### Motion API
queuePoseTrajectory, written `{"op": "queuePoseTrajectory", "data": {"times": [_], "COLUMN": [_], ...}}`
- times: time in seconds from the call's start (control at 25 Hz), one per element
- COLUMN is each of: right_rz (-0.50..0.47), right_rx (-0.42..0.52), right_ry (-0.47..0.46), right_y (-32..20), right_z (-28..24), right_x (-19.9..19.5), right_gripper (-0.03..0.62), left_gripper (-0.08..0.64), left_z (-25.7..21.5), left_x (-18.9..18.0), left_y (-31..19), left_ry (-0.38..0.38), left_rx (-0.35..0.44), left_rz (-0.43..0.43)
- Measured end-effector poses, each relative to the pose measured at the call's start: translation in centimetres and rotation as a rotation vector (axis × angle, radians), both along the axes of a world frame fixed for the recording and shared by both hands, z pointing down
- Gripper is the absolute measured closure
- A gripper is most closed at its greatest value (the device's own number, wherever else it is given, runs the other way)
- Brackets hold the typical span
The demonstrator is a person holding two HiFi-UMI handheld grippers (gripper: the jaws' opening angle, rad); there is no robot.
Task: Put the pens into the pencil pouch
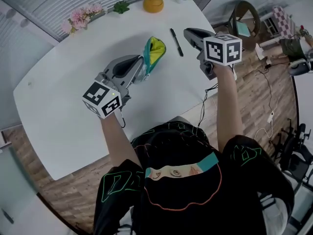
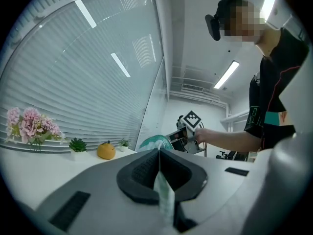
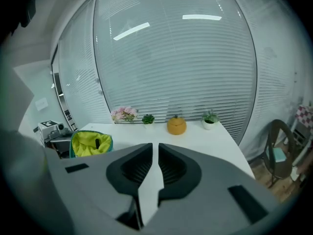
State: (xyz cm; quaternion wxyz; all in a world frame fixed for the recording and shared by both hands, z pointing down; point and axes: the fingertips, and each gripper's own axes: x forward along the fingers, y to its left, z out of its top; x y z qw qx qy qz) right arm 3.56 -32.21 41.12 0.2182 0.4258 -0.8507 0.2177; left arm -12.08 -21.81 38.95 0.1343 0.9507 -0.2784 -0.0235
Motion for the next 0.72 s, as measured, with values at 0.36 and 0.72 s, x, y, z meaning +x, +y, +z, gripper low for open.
{"op": "queuePoseTrajectory", "data": {"times": [0.36,0.72], "right_rz": [-0.044,-0.069], "right_rx": [-0.176,-0.358], "right_ry": [0.171,0.299], "right_y": [-3.6,-8.2], "right_z": [5.1,11.6], "right_x": [0.0,-0.1], "right_gripper": [0.549,0.508], "left_gripper": [0.555,0.555], "left_z": [1.5,2.2], "left_x": [-0.1,-1.0], "left_y": [-2.4,-4.3], "left_ry": [-0.045,0.063], "left_rx": [-0.022,-0.04], "left_rz": [0.034,0.034]}}
